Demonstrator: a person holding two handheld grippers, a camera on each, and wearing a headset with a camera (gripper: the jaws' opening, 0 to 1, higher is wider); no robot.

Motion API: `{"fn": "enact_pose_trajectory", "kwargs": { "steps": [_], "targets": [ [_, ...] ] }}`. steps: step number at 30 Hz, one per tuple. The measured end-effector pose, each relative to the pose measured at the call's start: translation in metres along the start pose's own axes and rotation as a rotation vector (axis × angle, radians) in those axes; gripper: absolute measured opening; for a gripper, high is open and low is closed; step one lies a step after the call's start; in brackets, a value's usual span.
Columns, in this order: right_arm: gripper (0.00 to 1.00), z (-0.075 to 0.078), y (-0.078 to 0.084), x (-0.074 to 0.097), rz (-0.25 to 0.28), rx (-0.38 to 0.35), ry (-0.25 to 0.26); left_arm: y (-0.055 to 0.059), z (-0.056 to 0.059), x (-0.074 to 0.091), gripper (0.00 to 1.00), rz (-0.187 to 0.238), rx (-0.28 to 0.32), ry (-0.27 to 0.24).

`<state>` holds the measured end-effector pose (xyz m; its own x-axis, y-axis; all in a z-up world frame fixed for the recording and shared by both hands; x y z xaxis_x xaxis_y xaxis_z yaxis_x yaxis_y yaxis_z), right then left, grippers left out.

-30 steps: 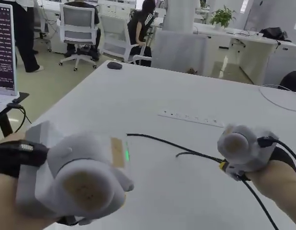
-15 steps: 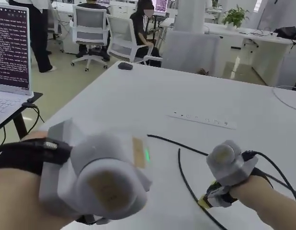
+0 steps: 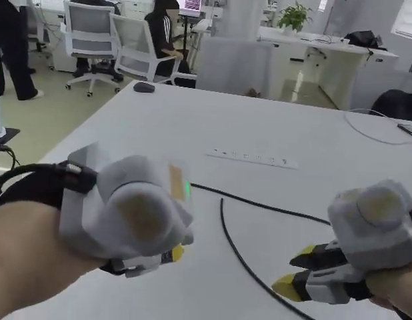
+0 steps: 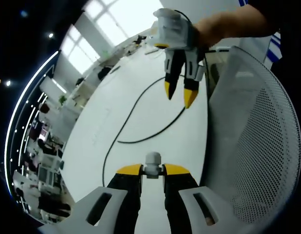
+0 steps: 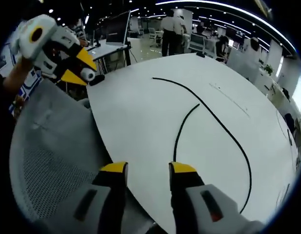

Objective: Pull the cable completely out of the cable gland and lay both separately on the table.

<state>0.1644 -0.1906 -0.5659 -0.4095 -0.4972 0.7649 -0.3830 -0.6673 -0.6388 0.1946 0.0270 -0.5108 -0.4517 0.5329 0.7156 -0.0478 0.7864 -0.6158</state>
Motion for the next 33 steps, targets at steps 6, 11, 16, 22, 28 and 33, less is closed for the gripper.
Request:
{"fn": "enact_pose_trajectory", "kwargs": {
  "steps": [6, 11, 16, 22, 28, 33],
  "targets": [
    [0.36, -0.025, 0.011, 0.027, 0.000, 0.005, 0.037, 0.006, -0.013, -0.034, 0.17, 0.025, 0.018, 0.075],
    [0.37, -0.026, 0.009, 0.041, 0.027, 0.019, 0.076, 0.030, -0.022, -0.078, 0.17, -0.045, -0.020, 0.091],
    [0.40, -0.023, 0.018, 0.037, 0.028, -0.003, 0.081, 0.049, -0.024, -0.125, 0.17, -0.088, 0.038, 0.155],
    [0.40, -0.024, 0.022, 0.043, 0.039, -0.039, 0.095, 0.070, -0.018, -0.158, 0.17, -0.184, 0.029, 0.244],
    [0.39, -0.025, 0.027, 0.050, 0.034, -0.057, 0.108, 0.072, -0.015, -0.172, 0.17, -0.156, 0.155, 0.342],
    [0.39, -0.025, 0.022, 0.057, 0.045, -0.056, 0.121, 0.080, -0.013, -0.178, 0.18, -0.197, 0.141, 0.367]
  ]
}}
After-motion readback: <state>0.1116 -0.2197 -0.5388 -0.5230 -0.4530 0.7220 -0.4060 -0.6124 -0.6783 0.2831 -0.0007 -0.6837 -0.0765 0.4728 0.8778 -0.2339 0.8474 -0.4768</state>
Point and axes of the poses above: the centre of the closed fingertips' face, and the gripper's own axes: x roughly backward along the fingers, z roughly to its right, y roughly out of its underside, the point moved 8 cm from there along x, roughly backward along the fingers, and after that the axes turned 11 degrees about x, right-handed, at the moved point
